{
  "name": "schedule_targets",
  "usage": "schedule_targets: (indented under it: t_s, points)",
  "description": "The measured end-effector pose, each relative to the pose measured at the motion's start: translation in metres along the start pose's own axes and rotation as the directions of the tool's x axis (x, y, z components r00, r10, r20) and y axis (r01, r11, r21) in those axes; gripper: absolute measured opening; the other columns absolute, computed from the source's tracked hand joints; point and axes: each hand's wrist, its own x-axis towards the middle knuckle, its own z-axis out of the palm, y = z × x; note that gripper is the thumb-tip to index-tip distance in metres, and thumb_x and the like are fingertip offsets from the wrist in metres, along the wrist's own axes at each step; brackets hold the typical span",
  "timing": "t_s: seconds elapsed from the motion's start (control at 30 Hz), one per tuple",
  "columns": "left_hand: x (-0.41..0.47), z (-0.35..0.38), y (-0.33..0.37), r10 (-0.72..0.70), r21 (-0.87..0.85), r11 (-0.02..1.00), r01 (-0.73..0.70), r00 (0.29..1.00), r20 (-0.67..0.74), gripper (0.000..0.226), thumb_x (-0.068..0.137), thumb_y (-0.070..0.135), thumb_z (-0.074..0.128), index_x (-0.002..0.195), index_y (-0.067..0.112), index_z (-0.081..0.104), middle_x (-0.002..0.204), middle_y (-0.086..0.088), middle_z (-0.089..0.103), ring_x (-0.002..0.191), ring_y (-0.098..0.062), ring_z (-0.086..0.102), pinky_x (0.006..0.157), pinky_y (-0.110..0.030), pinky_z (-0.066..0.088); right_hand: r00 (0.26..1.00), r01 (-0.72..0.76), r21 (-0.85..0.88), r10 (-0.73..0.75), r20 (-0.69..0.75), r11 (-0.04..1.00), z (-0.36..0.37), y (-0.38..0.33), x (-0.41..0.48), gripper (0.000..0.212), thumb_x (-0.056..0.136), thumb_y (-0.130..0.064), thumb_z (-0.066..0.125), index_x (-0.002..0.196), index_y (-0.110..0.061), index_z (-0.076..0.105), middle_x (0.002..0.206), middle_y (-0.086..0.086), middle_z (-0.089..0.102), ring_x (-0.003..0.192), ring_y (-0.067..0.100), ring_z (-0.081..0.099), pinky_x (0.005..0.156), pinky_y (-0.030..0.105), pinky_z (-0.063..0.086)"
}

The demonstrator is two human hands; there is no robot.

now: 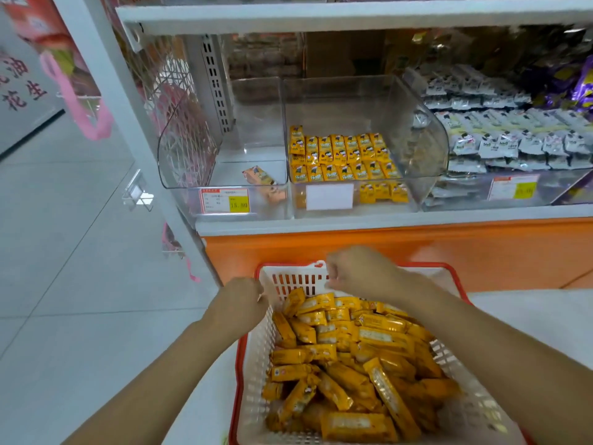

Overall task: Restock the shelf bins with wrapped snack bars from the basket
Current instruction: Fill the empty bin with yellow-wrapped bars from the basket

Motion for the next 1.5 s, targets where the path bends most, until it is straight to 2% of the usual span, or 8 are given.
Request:
schedule_targets:
  t_s: [0.27,0.4,0.87,1.03,1.17,1.27,1.33,1.5]
  points:
    - [-0.026,0.023,-0.028,-0.059,0.070,0.997,0.035,0.919,0.390,0.032,0.099,0.030,0.043,0.111,0.007,0.061,0.107,-0.008,0.062,0.094,-0.018,0.058,0.074,-0.022,0.040,0.938,-0.134,0.171,0.070,0.339,0.976,0.158,-0.026,0.008,0.069,0.086,-0.044,0.067,0.143,-0.019,0.039,0.145,0.010,0.041,0.131,0.030,0.040,0.103,0.038,0.039]
    - [-0.021,0.024,-0.029,-0.070,0.102,0.994,0.030,0.907,0.416,0.036,0.099,0.035,0.042,0.070,0.013,0.045,0.074,0.001,0.046,0.075,-0.016,0.050,0.069,-0.027,0.041,0.921,-0.229,0.069,0.193,0.338,0.971,0.196,-0.047,0.016,0.080,0.082,-0.053,0.066,0.146,-0.016,0.032,0.151,0.011,0.029,0.140,0.034,0.023,0.113,0.049,0.021]
    - [-0.021,0.018,-0.024,-0.062,0.084,0.996,0.024,0.874,0.482,0.040,0.099,0.030,0.043,0.062,0.014,0.038,0.066,0.000,0.039,0.055,-0.009,0.038,0.051,-0.020,0.029,0.939,-0.007,-0.247,0.091,0.333,0.969,0.215,-0.068,0.046,0.080,0.077,-0.010,0.076,0.143,-0.008,0.030,0.141,0.017,0.037,0.131,0.033,0.036,0.104,0.042,0.040]
    - [-0.017,0.014,-0.025,-0.066,0.039,0.998,0.054,0.882,0.467,0.034,0.098,0.030,0.046,0.079,0.003,0.054,0.065,0.001,0.038,0.056,-0.009,0.038,0.053,-0.020,0.031,0.938,-0.199,0.138,0.147,0.315,0.970,0.179,-0.047,0.031,0.077,0.077,-0.033,0.077,0.142,-0.015,0.037,0.143,0.007,0.041,0.130,0.026,0.041,0.101,0.037,0.041]
    - [-0.013,0.008,-0.017,-0.050,-0.017,0.998,0.064,0.902,0.428,0.031,0.096,0.030,0.050,0.096,0.003,0.064,0.092,-0.005,0.057,0.084,-0.013,0.056,0.075,-0.022,0.044,0.909,-0.413,0.607,0.270,0.318,0.679,0.130,-0.015,0.003,0.074,0.077,-0.036,0.077,0.141,-0.021,0.041,0.140,-0.002,0.047,0.124,0.018,0.048,0.096,0.029,0.043]
    - [-0.012,-0.006,-0.002,0.015,-0.349,0.926,0.147,0.906,0.423,0.042,0.092,0.024,0.059,0.132,0.011,0.054,0.129,-0.002,0.056,0.119,-0.018,0.053,0.100,-0.027,0.041,0.922,-0.371,0.928,0.129,0.365,0.026,0.100,-0.001,-0.025,0.069,0.069,-0.027,0.081,0.131,-0.010,0.056,0.121,0.002,0.064,0.110,0.017,0.061,0.086,0.032,0.051]
    - [-0.013,-0.011,0.006,0.109,-0.667,0.703,0.247,0.889,0.445,0.051,0.089,0.021,0.065,0.136,0.016,0.049,0.134,0.003,0.055,0.120,-0.013,0.054,0.104,-0.027,0.042,0.960,-0.268,0.927,0.014,0.281,-0.264,0.086,0.000,-0.040,0.058,0.050,-0.029,0.094,0.100,-0.007,0.075,0.095,0.008,0.073,0.087,0.019,0.070,0.069,0.032,0.057]
    - [-0.013,-0.011,0.026,0.283,-0.902,0.360,0.239,0.893,0.350,0.037,0.088,0.025,0.061,0.123,0.013,0.060,0.122,-0.008,0.065,0.115,-0.023,0.060,0.099,-0.030,0.047,0.977,-0.194,0.927,-0.149,0.152,-0.320,0.068,-0.007,-0.049,0.067,0.063,-0.035,0.089,0.116,-0.001,0.068,0.126,0.027,0.059,0.113,0.036,0.061,0.093,0.045,0.052]
